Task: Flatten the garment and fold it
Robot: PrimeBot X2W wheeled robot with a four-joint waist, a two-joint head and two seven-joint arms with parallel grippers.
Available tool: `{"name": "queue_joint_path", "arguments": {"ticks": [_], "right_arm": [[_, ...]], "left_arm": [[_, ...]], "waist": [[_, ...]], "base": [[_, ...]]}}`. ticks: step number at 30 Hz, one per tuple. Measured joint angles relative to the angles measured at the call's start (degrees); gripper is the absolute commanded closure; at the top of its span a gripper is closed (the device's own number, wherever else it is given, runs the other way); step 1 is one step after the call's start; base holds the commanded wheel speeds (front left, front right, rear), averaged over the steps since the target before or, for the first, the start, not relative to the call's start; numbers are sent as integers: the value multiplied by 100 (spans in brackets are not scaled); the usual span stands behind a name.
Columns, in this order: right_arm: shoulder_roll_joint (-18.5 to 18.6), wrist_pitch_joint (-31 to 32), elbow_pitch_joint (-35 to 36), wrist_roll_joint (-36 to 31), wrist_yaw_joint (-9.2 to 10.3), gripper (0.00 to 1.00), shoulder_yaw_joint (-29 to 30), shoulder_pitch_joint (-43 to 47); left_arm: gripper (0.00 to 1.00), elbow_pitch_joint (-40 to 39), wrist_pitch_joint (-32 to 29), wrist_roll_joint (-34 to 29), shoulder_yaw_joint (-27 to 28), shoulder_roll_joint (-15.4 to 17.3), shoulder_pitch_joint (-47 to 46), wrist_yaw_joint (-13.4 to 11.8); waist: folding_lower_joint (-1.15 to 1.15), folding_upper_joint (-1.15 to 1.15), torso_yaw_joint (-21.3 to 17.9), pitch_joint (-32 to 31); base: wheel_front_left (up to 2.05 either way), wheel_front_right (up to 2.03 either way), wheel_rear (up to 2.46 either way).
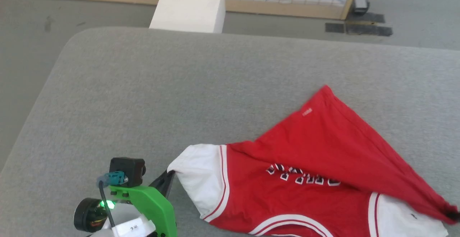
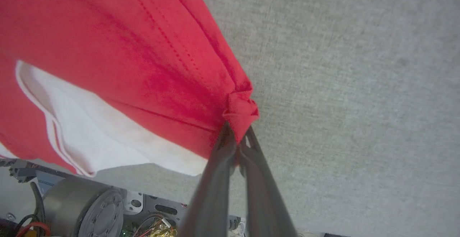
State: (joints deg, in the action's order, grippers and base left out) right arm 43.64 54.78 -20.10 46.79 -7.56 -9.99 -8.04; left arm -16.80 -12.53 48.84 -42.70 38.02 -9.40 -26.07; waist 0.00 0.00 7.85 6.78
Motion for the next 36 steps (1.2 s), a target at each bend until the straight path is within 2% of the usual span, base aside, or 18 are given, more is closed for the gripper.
{"name": "queue_joint_path", "arguments": {"ticks": [11, 12, 13, 19, 26, 31, 36], "right_arm": [[-552, 320, 524, -443, 0, 100, 711, 788], [-581, 324, 582, -480, 0, 58, 759, 788], [-602, 327, 684, -530, 0, 0, 799, 788], [-661, 522, 1327, -536, 1, 0, 1021, 548], [-750, 829, 2025, -511, 1, 0, 1073, -447], [-980, 972, 2041, -758, 1, 0, 687, -1361], [-1040, 1001, 1652, -1100, 0, 0, 240, -2097]], "left_arm": [[100, 35, -30, 1, -78, -23, 20, -7], [100, 41, -32, 1, -78, -24, 19, -7], [100, 47, -33, 1, -78, -26, 19, -5], [100, 47, -35, -1, -77, -33, -27, 12], [100, -82, -57, -51, -67, -103, -260, 27], [100, -209, -57, -114, -108, -212, -422, 34], [100, -249, -34, -165, -142, -345, -607, 79]], "waist": [[0, 0, -193, -102], [0, 0, -192, -91], [0, 0, -188, -75], [0, 0, -114, 31], [0, 0, 118, 277], [0, 0, 341, 552], [0, 0, 588, 867]], "base": [[0, 0, 0], [0, 0, 0], [0, 0, 0], [0, 0, 0], [0, 0, 0], [0, 0, 0], [0, 0, 0]]}}
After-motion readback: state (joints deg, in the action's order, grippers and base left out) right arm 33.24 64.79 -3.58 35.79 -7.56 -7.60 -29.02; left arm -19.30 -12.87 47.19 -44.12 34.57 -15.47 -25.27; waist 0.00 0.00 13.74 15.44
